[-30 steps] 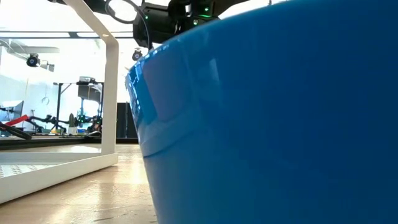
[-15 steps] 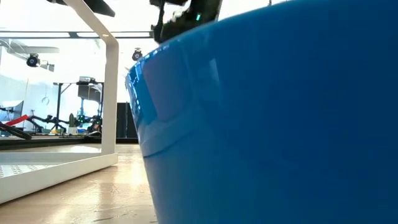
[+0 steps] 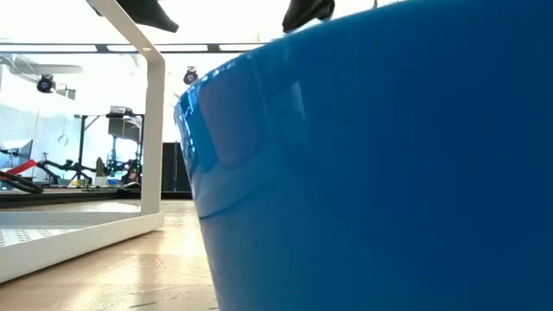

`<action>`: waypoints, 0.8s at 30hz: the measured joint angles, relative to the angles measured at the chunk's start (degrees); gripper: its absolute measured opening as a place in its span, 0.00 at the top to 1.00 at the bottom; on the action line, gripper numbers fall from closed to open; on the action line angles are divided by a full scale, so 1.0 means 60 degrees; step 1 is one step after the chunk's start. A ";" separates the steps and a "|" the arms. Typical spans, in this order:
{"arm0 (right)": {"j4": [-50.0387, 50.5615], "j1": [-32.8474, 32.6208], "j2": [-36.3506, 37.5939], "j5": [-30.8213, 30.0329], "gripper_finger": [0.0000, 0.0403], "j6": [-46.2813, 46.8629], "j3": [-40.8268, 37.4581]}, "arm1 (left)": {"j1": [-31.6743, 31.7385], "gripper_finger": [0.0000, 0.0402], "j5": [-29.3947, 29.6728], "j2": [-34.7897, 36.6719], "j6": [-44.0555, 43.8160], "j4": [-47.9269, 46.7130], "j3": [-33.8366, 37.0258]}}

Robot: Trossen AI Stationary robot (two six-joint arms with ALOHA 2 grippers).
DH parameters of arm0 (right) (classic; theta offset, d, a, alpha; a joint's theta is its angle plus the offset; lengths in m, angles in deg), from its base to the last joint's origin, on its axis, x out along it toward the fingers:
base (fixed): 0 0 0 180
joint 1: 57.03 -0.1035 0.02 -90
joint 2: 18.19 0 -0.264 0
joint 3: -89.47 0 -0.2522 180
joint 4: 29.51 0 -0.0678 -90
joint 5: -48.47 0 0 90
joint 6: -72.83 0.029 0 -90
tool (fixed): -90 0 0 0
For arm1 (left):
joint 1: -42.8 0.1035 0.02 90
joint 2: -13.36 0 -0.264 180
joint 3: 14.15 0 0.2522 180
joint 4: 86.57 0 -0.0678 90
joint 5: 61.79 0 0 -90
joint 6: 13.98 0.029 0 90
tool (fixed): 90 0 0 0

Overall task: Pick & Place Mini bowls
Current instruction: Stack the red bowl on top of the red bowl on the shelf

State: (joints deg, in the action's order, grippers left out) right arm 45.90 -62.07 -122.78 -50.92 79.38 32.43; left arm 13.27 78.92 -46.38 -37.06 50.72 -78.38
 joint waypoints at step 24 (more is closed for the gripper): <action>-0.1423 0.0003 0.4179 0.0070 0.83 -0.1683 -0.3778 | 0.5755 0.98 -0.6906 -0.1071 -0.0901 -0.0107 -0.1108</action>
State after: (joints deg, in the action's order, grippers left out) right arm 37.37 -62.05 -97.71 -50.51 69.28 9.77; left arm 47.80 37.49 -52.81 -42.47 50.07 -85.03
